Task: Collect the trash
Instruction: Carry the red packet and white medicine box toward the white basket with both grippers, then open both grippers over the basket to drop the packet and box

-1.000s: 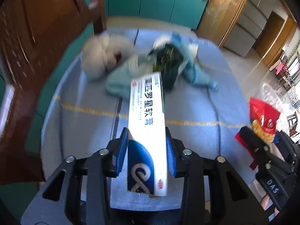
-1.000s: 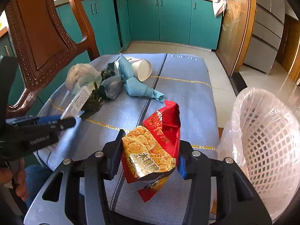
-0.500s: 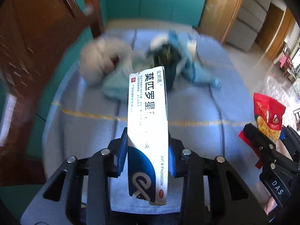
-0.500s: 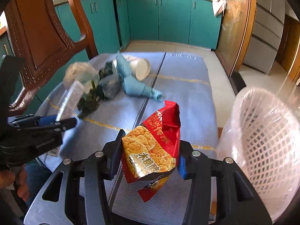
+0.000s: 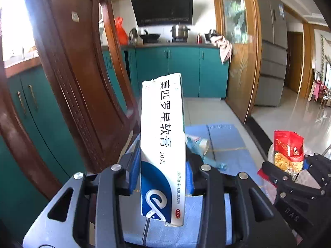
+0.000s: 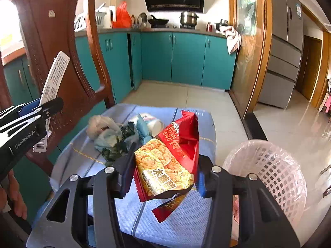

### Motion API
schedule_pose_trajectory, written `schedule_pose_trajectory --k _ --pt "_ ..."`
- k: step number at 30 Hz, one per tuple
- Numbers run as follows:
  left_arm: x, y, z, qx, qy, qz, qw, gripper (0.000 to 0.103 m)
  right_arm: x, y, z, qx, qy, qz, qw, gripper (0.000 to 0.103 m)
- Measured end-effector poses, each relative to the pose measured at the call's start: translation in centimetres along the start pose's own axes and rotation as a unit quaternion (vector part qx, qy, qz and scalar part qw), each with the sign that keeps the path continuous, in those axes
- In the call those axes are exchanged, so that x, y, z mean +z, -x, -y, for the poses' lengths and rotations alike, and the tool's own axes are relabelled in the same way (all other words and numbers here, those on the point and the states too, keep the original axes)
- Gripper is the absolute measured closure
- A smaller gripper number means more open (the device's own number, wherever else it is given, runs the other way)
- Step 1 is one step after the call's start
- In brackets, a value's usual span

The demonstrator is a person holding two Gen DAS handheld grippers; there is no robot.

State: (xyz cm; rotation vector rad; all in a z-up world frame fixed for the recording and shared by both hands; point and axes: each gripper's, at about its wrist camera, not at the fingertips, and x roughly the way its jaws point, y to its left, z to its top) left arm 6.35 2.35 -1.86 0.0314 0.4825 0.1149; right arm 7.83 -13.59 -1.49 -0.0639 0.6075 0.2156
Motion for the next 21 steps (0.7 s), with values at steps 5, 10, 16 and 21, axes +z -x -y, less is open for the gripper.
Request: schedule_pose_trajectory --k 5,10,16,21 --pt "0.2 2.2 0.4 -0.008 0.0 0.011 0.9999 0.066 0.4 1.9 -0.2 -0.004 0.004 0.018 1.0 0.055" --pt "0.1 3.1 0.9 -0.011 -0.002 0.011 0.9999 0.066 0.2 1.5 -0.3 -0.001 0.006 0.006 1.0 0.055" --pt "0.2 3.0 1.2 -0.019 -0.003 0.003 0.9998 0.066 -0.1 1.6 -0.1 -0.006 0.003 0.007 1.0 0.055" --pt "1.1 3.0 2.9 -0.045 -0.01 0.004 0.9989 0.066 0.1 3.6 4.0 -0.044 -0.025 0.026 0.998 0.055"
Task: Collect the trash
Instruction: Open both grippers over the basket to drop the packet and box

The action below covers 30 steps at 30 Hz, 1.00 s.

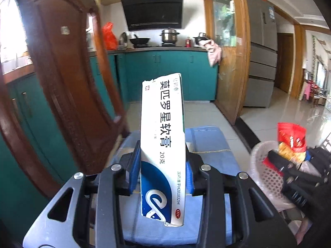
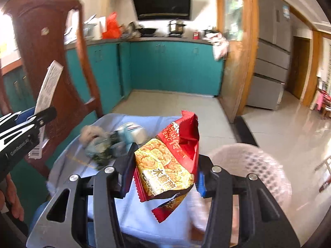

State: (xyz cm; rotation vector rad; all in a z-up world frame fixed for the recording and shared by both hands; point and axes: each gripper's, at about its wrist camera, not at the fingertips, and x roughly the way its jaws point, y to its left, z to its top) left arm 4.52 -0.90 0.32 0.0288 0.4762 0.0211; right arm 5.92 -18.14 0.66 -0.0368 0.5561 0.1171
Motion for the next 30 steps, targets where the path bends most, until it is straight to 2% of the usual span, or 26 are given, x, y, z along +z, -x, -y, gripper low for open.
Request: schedule_pose_trajectory --k 5,8,12,16,17,18,19,21,22,24,26,28,30 --pt "0.5 -1.2 5.0 -0.08 -0.023 -0.022 0.9963 0.066 -0.4 2.0 7.0 -0.066 -0.04 0.01 0.997 0.055" --pt "-0.5 -2.9 9.4 -0.148 -0.048 -0.053 0.9863 0.066 -2.1 2.0 10.8 -0.1 -0.063 -0.005 0.993 0.055" --pt "-2.7 -5.4 16.0 -0.245 -0.088 -0.104 0.9598 0.066 -5.1 1.1 14.4 -0.113 -0.1 -0.035 0.988 0.054" --pt "-4.4 -7.9 21.3 -0.313 -0.117 -0.154 0.9297 0.066 -7.1 0.2 16.8 -0.121 -0.125 -0.056 0.983 0.054" --pt "-4.7 -8.3 22.4 -0.33 -0.125 -0.163 0.9213 0.064 -7.3 -0.1 17.1 -0.122 -0.129 -0.061 0.982 0.054" --pt "-5.0 -8.6 23.2 -0.336 -0.136 -0.169 0.9165 0.052 -7.6 -0.3 17.3 -0.121 -0.132 -0.066 0.982 0.053" --pt "-5.0 -8.7 23.5 -0.333 -0.142 -0.169 0.9168 0.046 -7.7 -0.6 17.4 -0.118 -0.134 -0.071 0.981 0.051" --pt "-5.1 -8.8 23.2 -0.303 -0.152 -0.151 0.9288 0.019 -8.2 -1.2 18.0 -0.128 -0.141 -0.08 0.978 0.041" --pt "-5.1 -8.8 22.9 -0.295 -0.15 -0.144 0.9324 0.015 -8.4 -1.4 18.2 -0.122 -0.15 -0.081 0.978 0.038" --pt "-5.0 -9.3 21.4 -0.274 -0.137 -0.14 0.9415 0.015 -8.5 -1.9 18.5 -0.115 -0.16 -0.08 0.977 0.031" --pt "-5.0 -10.2 19.3 -0.252 -0.122 -0.144 0.9491 0.015 -8.5 -2.3 18.3 -0.117 -0.159 -0.081 0.977 0.03" --pt "-5.1 -11.0 17.0 -0.211 -0.115 -0.14 0.9605 0.015 -8.4 -2.6 17.9 -0.114 -0.157 -0.081 0.978 0.03" --pt "-5.0 -11.4 14.9 -0.178 -0.109 -0.139 0.968 0.015 -7.8 -2.9 17.3 -0.109 -0.149 -0.08 0.98 0.03"
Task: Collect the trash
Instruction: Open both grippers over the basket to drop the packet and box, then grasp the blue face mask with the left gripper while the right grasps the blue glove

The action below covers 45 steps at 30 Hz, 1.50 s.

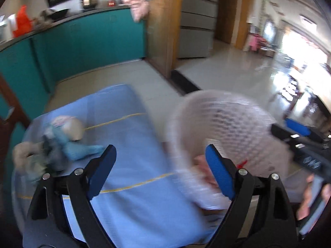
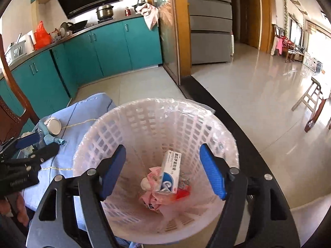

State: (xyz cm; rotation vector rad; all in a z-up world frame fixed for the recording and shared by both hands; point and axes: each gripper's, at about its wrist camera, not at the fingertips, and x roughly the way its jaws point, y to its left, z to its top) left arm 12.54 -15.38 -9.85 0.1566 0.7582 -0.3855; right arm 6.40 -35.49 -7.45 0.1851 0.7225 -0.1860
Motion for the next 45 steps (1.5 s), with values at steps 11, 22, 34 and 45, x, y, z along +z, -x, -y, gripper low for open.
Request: schedule_pose_trajectory --k 11,22,34,45 --pt "-2.4 -0.2 -18.6 0.175 0.161 -0.055 0.9697 0.028 4.8 -1.8 -11.5 0.091 0.081 0.025 0.992 0.03" --pt "-6.2 -4.4 -25.1 0.123 0.192 -0.127 0.9654 0.085 2.7 -12.0 -26.9 0.2 0.165 -0.075 0.963 0.031" --pt "-8.0 0.9 -22.5 0.089 0.194 -0.134 0.9677 0.087 -1.3 -15.5 -29.5 0.206 0.199 -0.157 0.945 0.069" --pt "-7.9 3.5 -20.7 0.106 0.161 -0.128 0.9729 0.026 -3.5 -8.8 -22.5 0.174 0.201 -0.17 0.949 0.038"
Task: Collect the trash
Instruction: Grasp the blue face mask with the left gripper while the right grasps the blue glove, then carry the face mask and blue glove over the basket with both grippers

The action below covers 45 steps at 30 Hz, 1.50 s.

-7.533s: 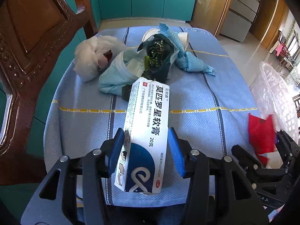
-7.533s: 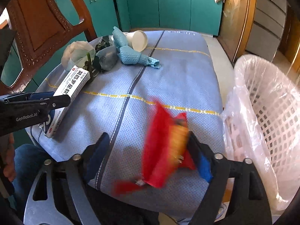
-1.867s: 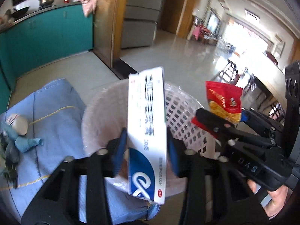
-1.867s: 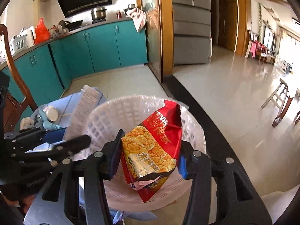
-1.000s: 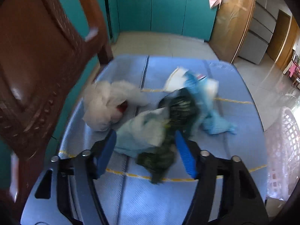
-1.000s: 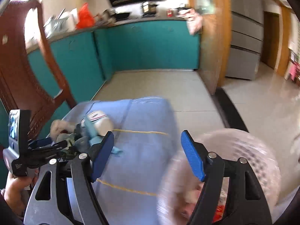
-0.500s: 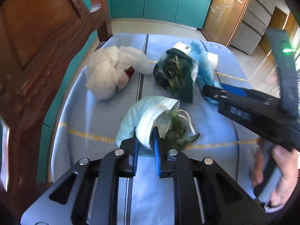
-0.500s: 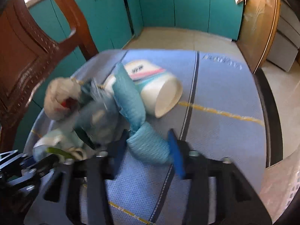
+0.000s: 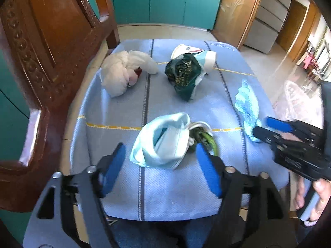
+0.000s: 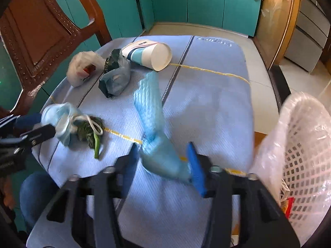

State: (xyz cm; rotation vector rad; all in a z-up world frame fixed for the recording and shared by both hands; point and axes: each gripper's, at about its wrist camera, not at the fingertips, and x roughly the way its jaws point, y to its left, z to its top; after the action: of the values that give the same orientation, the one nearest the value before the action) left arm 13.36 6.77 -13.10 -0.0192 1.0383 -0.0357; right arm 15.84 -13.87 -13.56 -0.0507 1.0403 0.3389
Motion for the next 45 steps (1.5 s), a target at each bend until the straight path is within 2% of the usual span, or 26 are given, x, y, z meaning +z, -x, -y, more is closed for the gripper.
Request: schedule_pose_trajectory --k 2,7,11,13,14,15,19,20,23,24,25,26,30,36,45 --pt "0.2 -0.6 0.2 0.004 -0.001 -0.006 1.0 0.02 -0.5 0.7 0.3 -0.016 0.003 0.01 1.0 0.033" --pt "0.8 -2.9 0.3 0.033 0.002 -0.022 0.9992 0.019 -0.4 1.0 -0.1 -0.024 0.018 0.016 0.999 0.033" --pt "1.0 -4.5 -0.4 0.029 0.017 -0.034 0.9989 0.02 0.1 0.5 -0.9 -0.026 0.03 0.022 0.999 0.033" --pt "1.0 -5.1 -0.4 0.023 0.014 -0.037 0.9989 0.026 0.5 0.0 -1.0 -0.024 0.029 0.022 0.999 0.033" --pt "0.9 -5.2 -0.5 0.02 0.013 -0.04 0.9989 0.036 0.8 -0.4 -1.2 -0.023 0.03 0.024 0.999 0.033" --pt "0.8 -5.4 -0.5 0.015 0.014 -0.043 0.9989 0.041 0.9 -0.7 -1.3 -0.024 0.033 0.023 0.999 0.033" --pt "0.6 -5.6 -0.5 0.014 0.008 -0.038 0.9992 0.052 1.2 -2.6 -2.1 -0.042 0.044 0.01 0.998 0.033" --pt "0.5 -5.6 -0.6 0.012 0.007 -0.035 0.9993 0.058 1.1 -2.9 -2.2 -0.045 0.046 0.007 0.998 0.033" --pt "0.2 -5.1 -1.1 0.003 0.016 -0.027 0.9995 0.068 0.7 -3.8 -2.4 -0.053 0.049 -0.001 0.997 0.042" --pt "0.2 -4.9 -1.4 -0.003 0.021 -0.024 0.9995 0.072 0.6 -3.8 -2.4 -0.047 0.045 0.002 0.998 0.05" --pt "0.2 -4.5 -1.5 -0.009 0.027 -0.019 0.9994 0.073 0.6 -3.7 -2.4 -0.047 0.042 0.003 0.998 0.056" --pt "0.2 -4.0 -1.6 -0.012 0.032 -0.009 0.9994 0.074 0.7 -3.5 -2.4 -0.047 0.042 0.004 0.998 0.068" --pt "0.5 -1.7 -1.7 -0.012 0.034 0.029 0.9989 0.075 0.8 -2.4 -2.6 -0.043 0.041 0.013 0.998 0.069" --pt "0.8 1.8 -0.6 0.015 0.023 0.09 0.9956 0.075 1.1 1.1 -3.0 -0.056 0.033 0.055 0.996 0.069" --pt "1.8 7.0 1.1 0.061 0.012 0.184 0.9809 0.075 2.6 8.0 -2.4 -0.081 0.008 0.141 0.987 0.069"
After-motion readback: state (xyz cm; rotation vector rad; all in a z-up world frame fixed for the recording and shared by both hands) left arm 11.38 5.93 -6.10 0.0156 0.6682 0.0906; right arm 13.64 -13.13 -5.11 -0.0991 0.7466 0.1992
